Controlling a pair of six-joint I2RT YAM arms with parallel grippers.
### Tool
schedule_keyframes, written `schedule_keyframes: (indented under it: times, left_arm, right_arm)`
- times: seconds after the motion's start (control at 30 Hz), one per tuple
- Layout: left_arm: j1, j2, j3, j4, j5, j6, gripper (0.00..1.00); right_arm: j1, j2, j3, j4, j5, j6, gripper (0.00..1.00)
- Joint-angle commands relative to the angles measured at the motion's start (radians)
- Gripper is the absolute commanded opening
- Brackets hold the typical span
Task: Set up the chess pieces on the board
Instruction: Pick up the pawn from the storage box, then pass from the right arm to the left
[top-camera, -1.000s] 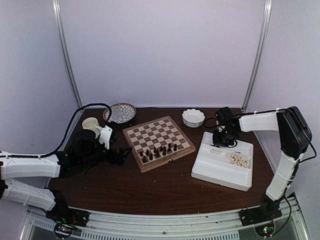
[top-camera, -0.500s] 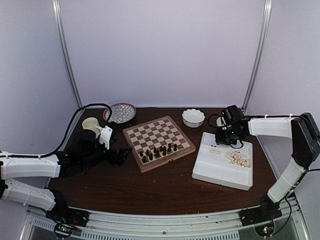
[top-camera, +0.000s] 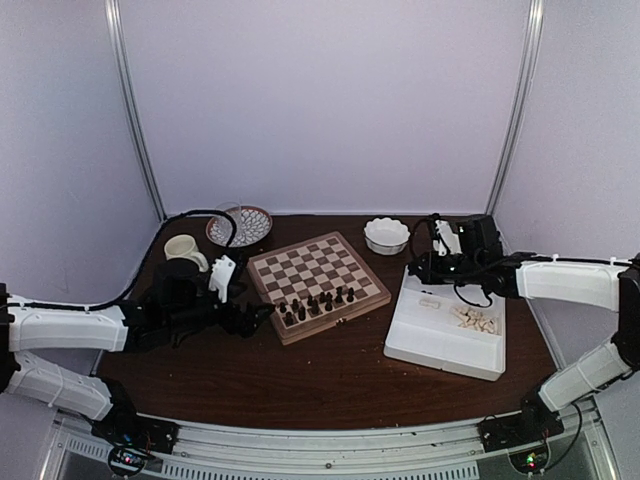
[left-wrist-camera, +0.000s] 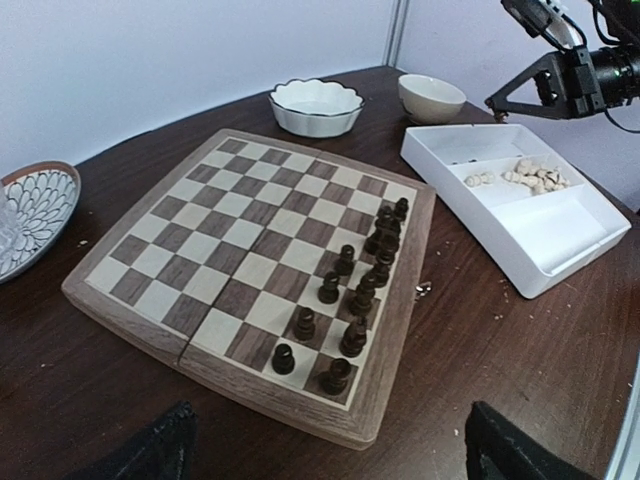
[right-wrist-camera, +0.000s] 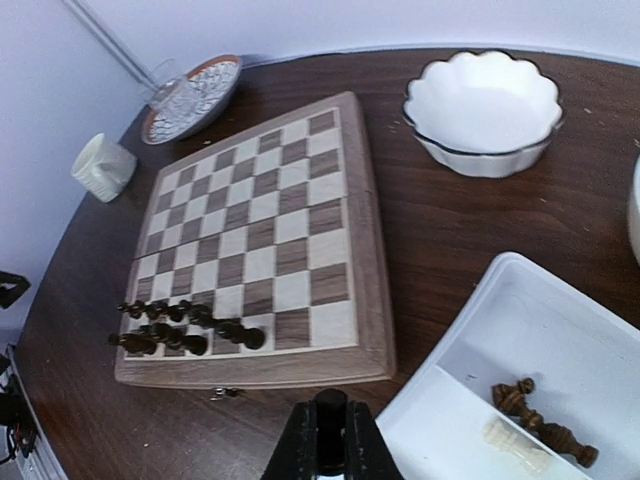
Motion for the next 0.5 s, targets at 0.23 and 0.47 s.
schedule_keyframes:
  times: [0.23,0.47]
  left_arm:
    - [-0.059,0.078,0.079,0.124,0.268,0.029,0.91]
    - [-0.064,0.104,0.086,0.152,0.335,0.021,0.88]
  right_arm:
    - [0.192,-0.013,-0.016,0.180,-0.111,-0.162,0.02]
    - [0.292,0.045,-0.009,0.244,-0.157,-0.199,0.02]
